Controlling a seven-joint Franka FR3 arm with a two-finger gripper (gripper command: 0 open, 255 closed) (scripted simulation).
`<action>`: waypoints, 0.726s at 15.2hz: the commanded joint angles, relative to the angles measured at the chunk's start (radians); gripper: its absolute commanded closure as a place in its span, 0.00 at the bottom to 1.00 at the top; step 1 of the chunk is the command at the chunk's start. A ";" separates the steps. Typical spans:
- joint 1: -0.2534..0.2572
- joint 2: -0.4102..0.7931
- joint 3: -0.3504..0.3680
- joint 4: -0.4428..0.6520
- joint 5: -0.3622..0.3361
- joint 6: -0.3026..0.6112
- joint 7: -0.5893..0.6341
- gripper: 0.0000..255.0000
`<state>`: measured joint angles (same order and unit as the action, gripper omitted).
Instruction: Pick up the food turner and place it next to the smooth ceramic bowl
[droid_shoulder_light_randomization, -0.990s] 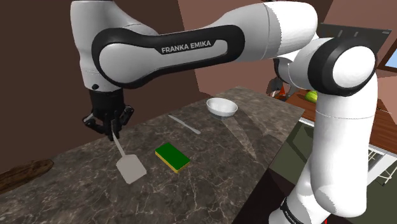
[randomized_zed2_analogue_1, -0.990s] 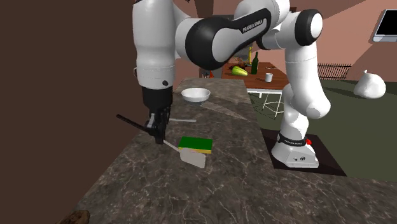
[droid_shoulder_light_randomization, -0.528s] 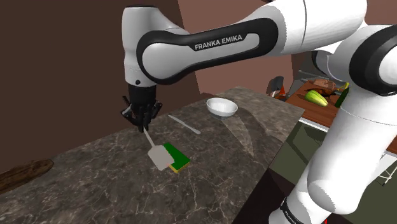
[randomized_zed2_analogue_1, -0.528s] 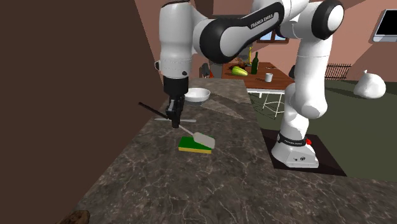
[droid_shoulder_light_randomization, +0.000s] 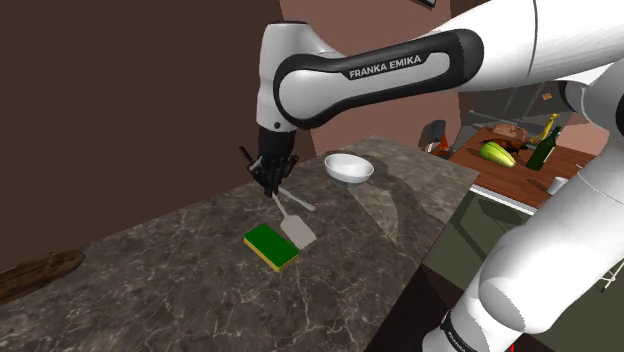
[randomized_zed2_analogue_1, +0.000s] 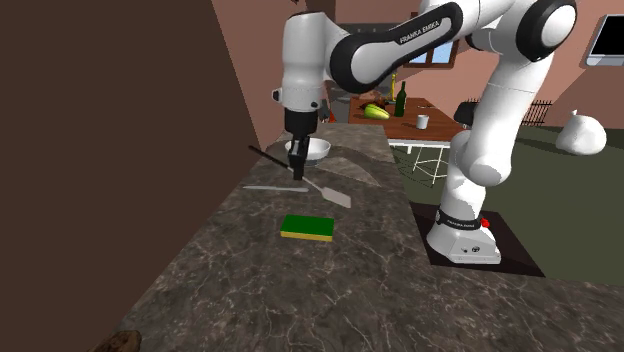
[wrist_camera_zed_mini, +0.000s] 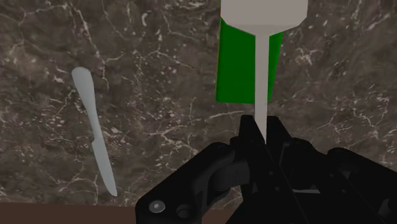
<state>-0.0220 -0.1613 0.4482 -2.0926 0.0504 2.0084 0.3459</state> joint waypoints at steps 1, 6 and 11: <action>-0.015 -0.051 -0.033 -0.049 0.021 0.002 -0.061 1.00; -0.048 -0.150 -0.122 -0.151 0.045 0.003 -0.198 1.00; -0.086 -0.223 -0.214 -0.226 0.042 0.000 -0.328 1.00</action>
<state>-0.0979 -0.3672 0.2577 -2.2993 0.0945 2.0078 0.0520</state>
